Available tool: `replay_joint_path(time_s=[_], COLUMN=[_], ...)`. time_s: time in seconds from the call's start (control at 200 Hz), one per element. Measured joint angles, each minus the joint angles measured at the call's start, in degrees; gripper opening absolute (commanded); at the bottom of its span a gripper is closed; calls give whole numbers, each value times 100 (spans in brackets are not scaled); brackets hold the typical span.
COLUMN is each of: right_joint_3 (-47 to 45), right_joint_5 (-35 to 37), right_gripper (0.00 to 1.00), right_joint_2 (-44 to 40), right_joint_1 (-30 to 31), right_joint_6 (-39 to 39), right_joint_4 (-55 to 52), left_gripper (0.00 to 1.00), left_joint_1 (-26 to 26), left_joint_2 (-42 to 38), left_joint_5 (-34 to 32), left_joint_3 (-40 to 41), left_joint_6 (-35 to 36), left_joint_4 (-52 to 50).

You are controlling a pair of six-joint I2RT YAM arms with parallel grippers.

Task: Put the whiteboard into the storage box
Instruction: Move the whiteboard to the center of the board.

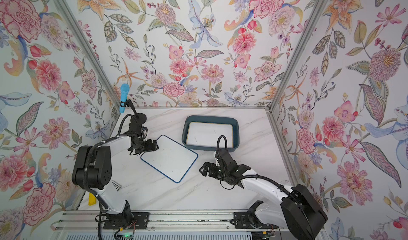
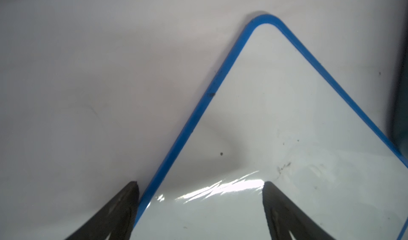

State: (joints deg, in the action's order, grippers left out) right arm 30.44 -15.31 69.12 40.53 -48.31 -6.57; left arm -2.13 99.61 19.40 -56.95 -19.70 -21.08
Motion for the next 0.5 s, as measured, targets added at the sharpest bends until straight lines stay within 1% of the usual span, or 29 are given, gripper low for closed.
replay_joint_path(time_s=[0.115,0.23,0.34,0.5], right_joint_3=[-273,-581,-684,-688], right_joint_5=[-142,-232,-319,-481], right_gripper=[100,100,99,97], right_joint_2=[33,33,81,358], right_joint_1=[0,0,0,0], right_joint_6=[-42,-120,-190,-258], right_joint_4=[306,645,1003,1438], left_gripper=[88,88,88,87], left_joint_1=[-203,-688,-1176,-1631], left_joint_2=[-490,-813,-1086,-1484], left_joint_5=[153,216,365,599], left_joint_3=[551,901,1213,1663], left_joint_6=[-289,-568,-839,-1246], left_joint_4=[26,96,251,507])
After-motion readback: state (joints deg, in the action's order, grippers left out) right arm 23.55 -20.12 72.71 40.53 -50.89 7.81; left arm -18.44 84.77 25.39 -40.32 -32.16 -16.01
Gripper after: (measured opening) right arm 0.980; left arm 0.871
